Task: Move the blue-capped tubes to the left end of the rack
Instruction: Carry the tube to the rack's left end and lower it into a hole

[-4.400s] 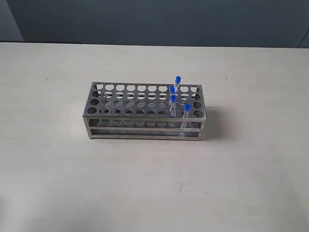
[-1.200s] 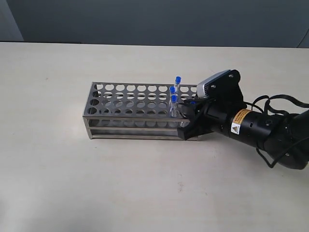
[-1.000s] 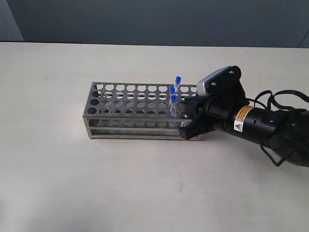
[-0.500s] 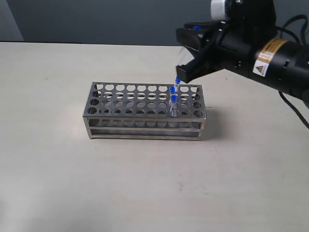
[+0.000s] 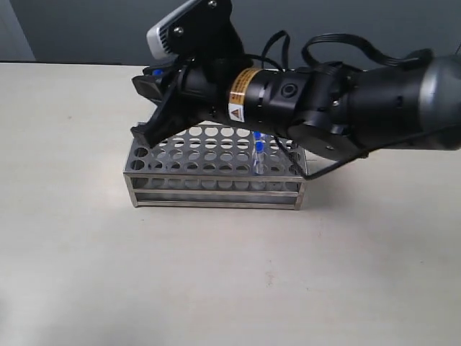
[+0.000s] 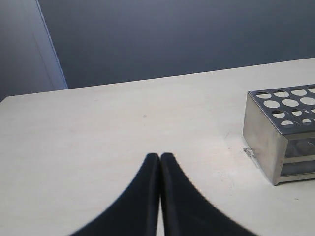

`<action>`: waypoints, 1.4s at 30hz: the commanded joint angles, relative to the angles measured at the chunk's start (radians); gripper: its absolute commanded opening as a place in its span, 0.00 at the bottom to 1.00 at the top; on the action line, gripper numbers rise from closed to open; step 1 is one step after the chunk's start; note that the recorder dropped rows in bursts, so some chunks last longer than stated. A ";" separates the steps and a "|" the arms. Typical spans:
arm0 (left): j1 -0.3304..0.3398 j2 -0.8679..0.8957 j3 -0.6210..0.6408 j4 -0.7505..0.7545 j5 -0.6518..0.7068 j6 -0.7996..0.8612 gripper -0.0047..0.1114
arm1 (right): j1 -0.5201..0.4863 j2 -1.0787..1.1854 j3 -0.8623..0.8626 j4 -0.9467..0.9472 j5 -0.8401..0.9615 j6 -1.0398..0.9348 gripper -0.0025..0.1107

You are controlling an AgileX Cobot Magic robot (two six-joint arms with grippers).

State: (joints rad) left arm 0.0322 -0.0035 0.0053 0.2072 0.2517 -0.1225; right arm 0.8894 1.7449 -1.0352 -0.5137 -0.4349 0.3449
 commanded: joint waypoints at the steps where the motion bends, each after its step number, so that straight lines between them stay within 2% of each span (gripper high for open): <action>1: -0.004 0.003 -0.005 -0.005 -0.012 -0.001 0.05 | 0.011 0.075 -0.062 -0.028 0.016 0.063 0.02; 10: -0.004 0.003 -0.005 -0.005 -0.012 -0.001 0.05 | 0.054 0.118 -0.113 -0.110 0.089 0.136 0.02; 26: -0.004 0.003 -0.005 -0.005 -0.012 -0.001 0.05 | 0.056 0.195 -0.115 -0.110 0.087 0.145 0.02; 32: -0.004 0.003 -0.005 -0.005 -0.012 -0.001 0.05 | 0.067 0.232 -0.118 -0.110 0.028 0.147 0.02; 37: -0.004 0.003 -0.005 -0.005 -0.012 -0.001 0.05 | 0.082 0.308 -0.176 -0.112 0.039 0.149 0.03; 39: -0.004 0.003 -0.005 -0.005 -0.012 -0.001 0.05 | 0.088 0.333 -0.204 -0.118 0.039 0.149 0.09; 42: -0.004 0.003 -0.005 -0.005 -0.012 -0.001 0.05 | 0.090 0.354 -0.232 -0.232 0.039 0.218 0.30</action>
State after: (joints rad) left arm 0.0322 -0.0035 0.0053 0.2072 0.2517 -0.1225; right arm 0.9705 2.0884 -1.2512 -0.6698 -0.3790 0.5106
